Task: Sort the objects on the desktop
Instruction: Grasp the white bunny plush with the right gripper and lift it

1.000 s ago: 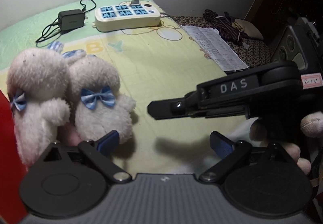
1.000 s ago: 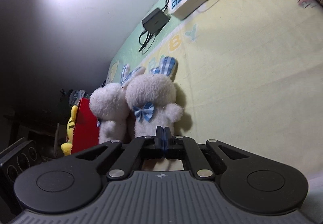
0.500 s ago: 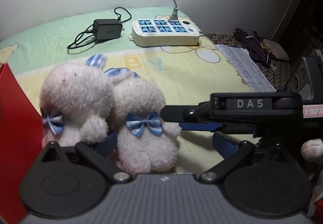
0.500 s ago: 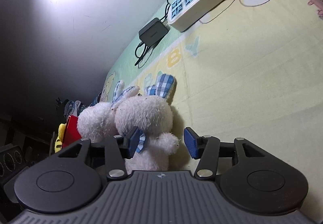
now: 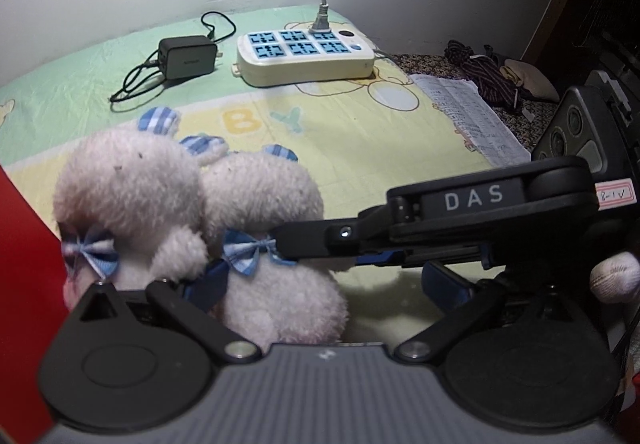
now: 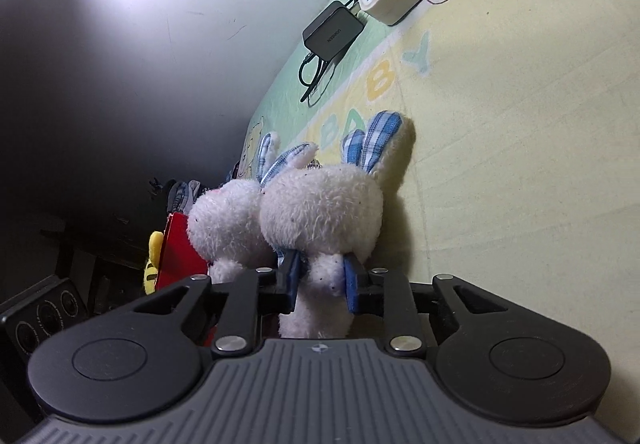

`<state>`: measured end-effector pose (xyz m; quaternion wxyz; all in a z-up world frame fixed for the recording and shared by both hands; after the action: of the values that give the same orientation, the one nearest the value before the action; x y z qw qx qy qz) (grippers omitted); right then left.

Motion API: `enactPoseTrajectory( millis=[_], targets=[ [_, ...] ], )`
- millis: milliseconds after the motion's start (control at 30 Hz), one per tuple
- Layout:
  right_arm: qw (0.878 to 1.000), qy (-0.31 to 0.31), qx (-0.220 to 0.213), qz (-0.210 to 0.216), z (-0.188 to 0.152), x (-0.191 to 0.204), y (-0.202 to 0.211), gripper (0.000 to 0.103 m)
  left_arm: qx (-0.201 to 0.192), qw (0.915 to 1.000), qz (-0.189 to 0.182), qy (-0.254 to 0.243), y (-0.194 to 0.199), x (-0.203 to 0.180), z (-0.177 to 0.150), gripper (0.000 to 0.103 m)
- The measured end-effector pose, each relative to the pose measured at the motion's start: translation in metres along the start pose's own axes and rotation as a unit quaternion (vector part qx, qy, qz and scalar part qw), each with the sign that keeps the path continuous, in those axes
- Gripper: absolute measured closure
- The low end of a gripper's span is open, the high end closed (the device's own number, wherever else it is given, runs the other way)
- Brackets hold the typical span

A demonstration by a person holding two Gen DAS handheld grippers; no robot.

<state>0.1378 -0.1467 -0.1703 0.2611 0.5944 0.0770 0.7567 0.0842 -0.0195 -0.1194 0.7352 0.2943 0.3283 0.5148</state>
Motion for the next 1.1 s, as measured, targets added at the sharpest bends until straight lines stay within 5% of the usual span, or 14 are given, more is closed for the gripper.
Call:
enactPoseTrajectory(
  millis=[167,267,433,600,733,933,1100],
  targets=[
    [1.000,0.014,-0.005,-0.013,-0.006,0.004,0.028,0.090,0.020,0.9991,-0.036,0.013,0.000,-0.016,-0.010,0.002],
    [1.000,0.008,-0.010,-0.025,-0.014,0.002,0.047,0.090,0.036,0.9964,-0.073,0.024,0.002,-0.029,-0.019,0.002],
    [0.999,0.005,-0.024,-0.049,-0.025,-0.006,0.064,0.086,0.039,0.9958,-0.083,0.011,0.006,-0.044,-0.024,0.003],
    [0.997,0.009,-0.051,-0.065,-0.028,-0.007,0.070,0.074,0.029,0.9983,-0.050,-0.004,0.005,-0.039,-0.020,0.003],
    [0.993,-0.026,-0.092,-0.069,-0.014,-0.019,0.072,0.055,0.036,0.9987,-0.034,0.012,-0.008,-0.023,-0.013,0.003],
    [0.996,-0.036,-0.067,-0.051,-0.011,-0.018,0.052,0.044,0.042,0.9986,-0.033,0.001,-0.018,-0.028,-0.013,0.002],
    [0.997,-0.042,-0.050,-0.038,-0.014,-0.015,0.045,0.046,0.041,0.9990,-0.017,-0.007,-0.022,-0.029,-0.016,0.002]
  ],
)
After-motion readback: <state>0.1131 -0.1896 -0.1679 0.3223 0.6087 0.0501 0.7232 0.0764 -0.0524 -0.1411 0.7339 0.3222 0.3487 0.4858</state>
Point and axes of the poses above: each gripper's, at about its wrist camera, not at the fingertips, and y roughly against the way its jaws point, x to its left, z to its top, the point moved 6 cm from there along -y, roughly the way its jaws point, and after that the axes turned 1 degree about -x, right-handed, at the moved point
